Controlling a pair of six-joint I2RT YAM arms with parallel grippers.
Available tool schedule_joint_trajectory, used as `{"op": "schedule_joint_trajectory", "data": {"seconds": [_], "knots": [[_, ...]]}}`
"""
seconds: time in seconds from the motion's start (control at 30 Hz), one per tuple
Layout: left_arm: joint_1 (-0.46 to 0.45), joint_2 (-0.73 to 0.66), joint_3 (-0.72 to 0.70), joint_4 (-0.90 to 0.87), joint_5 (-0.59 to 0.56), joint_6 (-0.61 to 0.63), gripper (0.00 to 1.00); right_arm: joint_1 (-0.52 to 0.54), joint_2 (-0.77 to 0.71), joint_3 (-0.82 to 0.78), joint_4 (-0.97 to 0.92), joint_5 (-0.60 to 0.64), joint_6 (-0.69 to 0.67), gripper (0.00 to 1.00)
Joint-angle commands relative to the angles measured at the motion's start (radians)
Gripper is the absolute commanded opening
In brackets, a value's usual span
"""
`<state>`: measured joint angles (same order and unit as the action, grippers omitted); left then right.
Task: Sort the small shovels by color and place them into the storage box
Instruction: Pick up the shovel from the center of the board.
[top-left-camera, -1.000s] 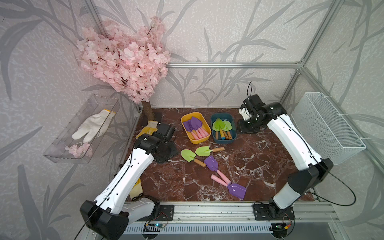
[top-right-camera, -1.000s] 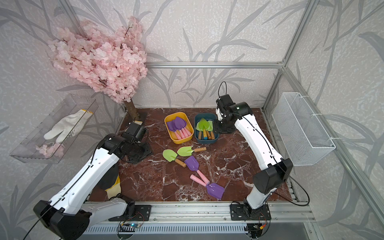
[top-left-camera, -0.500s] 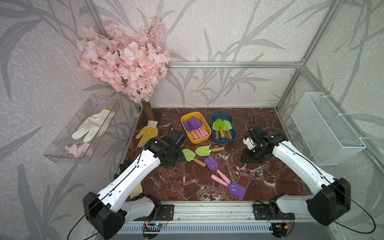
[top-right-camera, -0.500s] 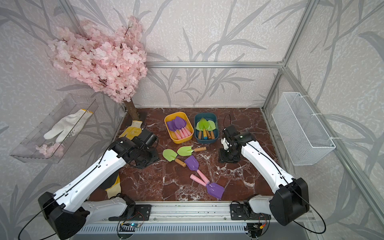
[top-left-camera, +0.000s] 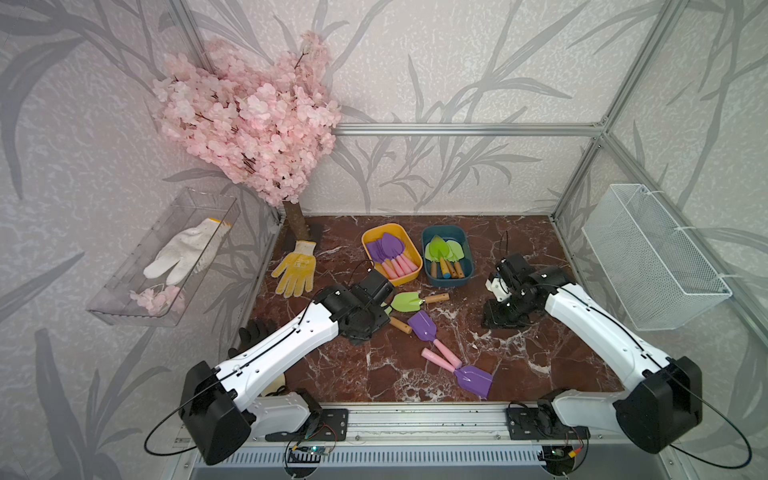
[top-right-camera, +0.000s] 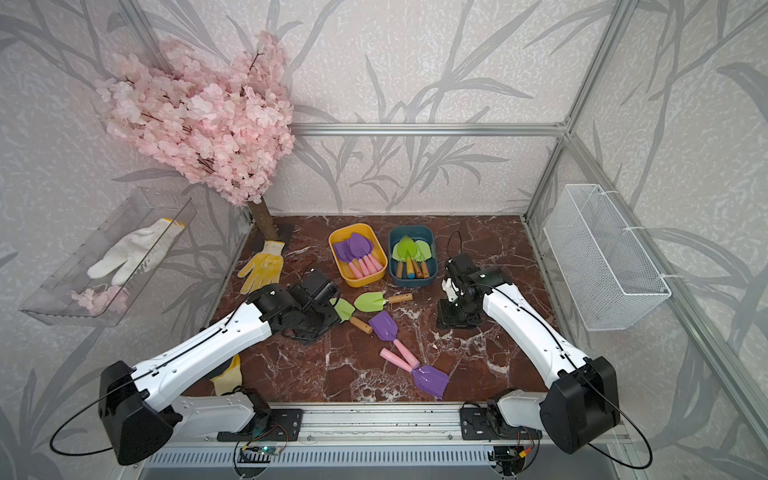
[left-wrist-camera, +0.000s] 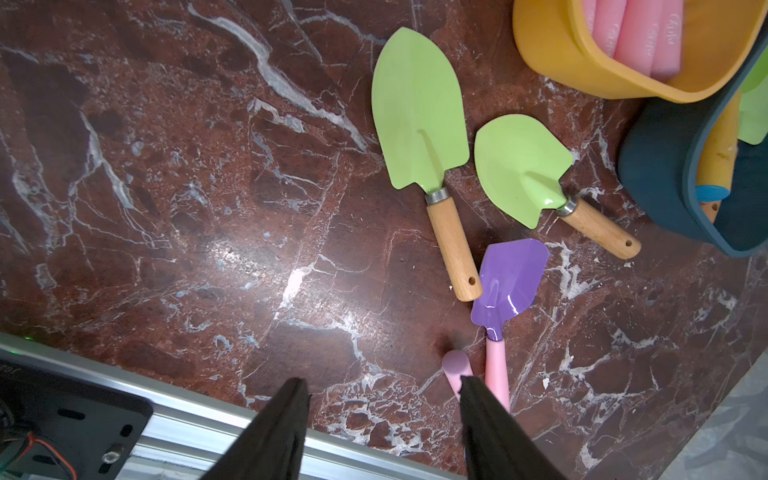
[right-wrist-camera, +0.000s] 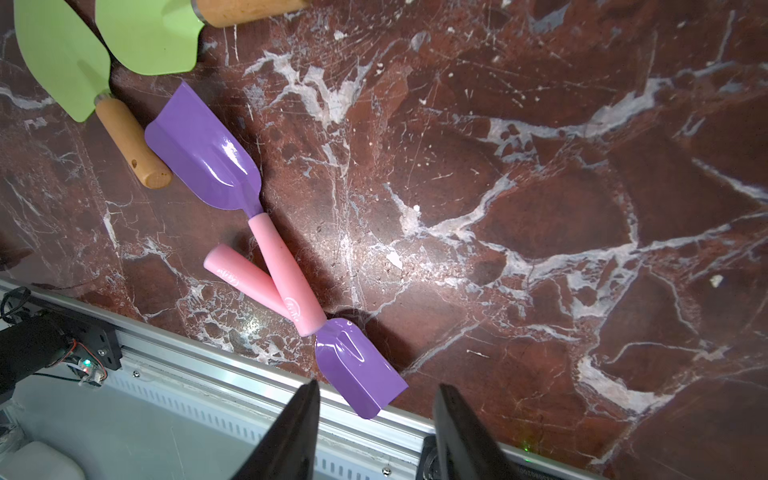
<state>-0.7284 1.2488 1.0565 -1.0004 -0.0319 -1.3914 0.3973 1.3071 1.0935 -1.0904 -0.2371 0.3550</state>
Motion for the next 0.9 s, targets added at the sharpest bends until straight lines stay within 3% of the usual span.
{"op": "schedule_joint_trajectory", "data": {"seconds": [0.0,0.33,0.87], "knots": [[-0.007,-0.004,-0.028,0.035,0.001,-0.065,0.62,-0.005,-0.031,0.019,-0.028,0.004,0.001,0.49],[-0.036,0.057,-0.079,0.176,0.044,-0.139,0.62,-0.005,-0.027,-0.002,-0.025,0.000,0.002,0.49],[-0.235,0.335,0.018,0.319,0.125,-0.232,0.62,-0.010,-0.034,-0.029,-0.027,0.007,-0.004,0.49]]}}
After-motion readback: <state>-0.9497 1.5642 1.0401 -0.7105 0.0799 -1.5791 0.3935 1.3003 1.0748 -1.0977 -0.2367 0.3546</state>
